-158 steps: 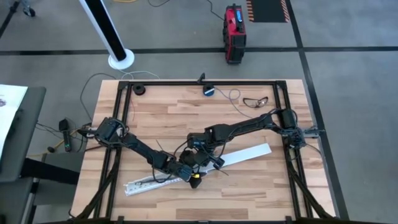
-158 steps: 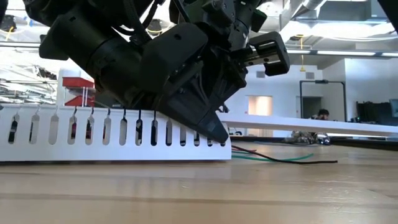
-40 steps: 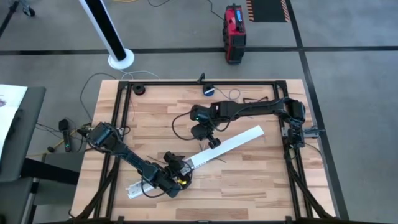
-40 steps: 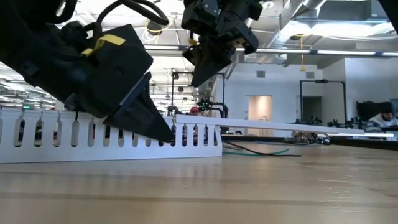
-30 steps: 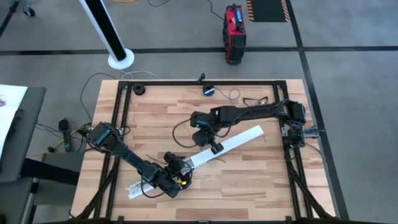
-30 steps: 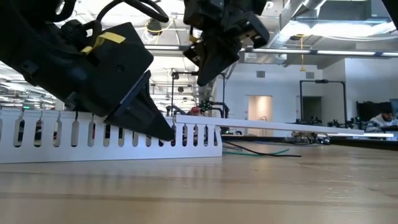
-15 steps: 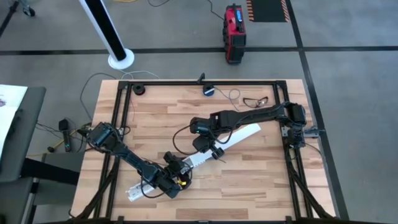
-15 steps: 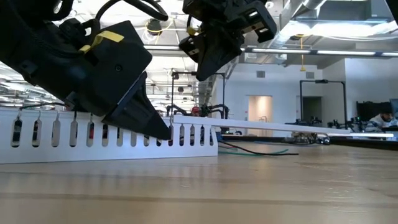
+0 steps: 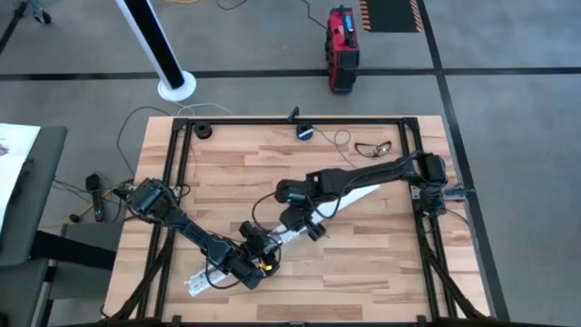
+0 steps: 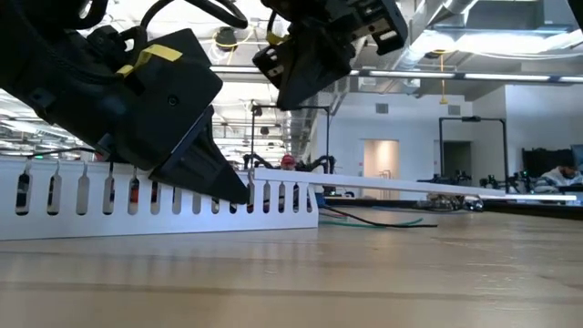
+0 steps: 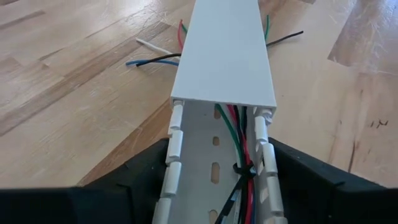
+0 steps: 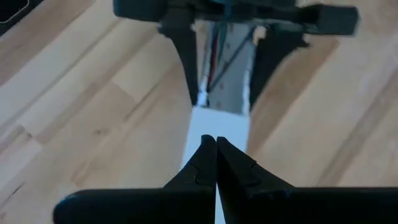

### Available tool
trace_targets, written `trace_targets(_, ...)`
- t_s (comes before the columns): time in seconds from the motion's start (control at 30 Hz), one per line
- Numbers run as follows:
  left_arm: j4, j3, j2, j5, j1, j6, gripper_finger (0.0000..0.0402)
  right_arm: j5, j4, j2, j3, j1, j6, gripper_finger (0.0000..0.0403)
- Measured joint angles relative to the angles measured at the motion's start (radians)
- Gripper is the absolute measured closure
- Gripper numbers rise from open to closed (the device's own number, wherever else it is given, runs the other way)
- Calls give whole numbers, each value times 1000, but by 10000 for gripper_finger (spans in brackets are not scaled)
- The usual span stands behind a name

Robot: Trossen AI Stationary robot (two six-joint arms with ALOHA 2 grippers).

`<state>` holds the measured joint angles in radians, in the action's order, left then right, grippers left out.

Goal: Ziptie cables
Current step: Close the white cable duct

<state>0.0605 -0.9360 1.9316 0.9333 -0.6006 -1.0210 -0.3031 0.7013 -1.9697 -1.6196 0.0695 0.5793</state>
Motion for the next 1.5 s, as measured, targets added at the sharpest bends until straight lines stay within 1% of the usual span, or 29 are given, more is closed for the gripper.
trace_targets(0.1,0,0,0,0,0,3,161,7,-67,0,49,16,10,403)
trace_targets(0.2,0,0,0,0,0,4,162,40,-69,-1,73,22,25,403)
trace_targets(0.33,-1,0,0,-2,7,15,162,46,-95,0,108,12,43,403)
trace_targets(0.4,-1,0,0,-2,10,17,162,69,-99,-1,119,6,56,403)
trace_targets(0.8,-12,0,0,-7,39,74,162,71,-132,0,202,-33,77,403)
trace_targets(0.93,-15,0,0,-7,39,75,162,67,-137,-2,206,-33,81,403)
trace_targets(1.17,-30,0,0,-12,39,82,162,36,-171,-56,202,-22,80,403)
trace_targets(1.5,-44,0,0,-17,49,110,162,21,-164,-64,158,-1,83,403)
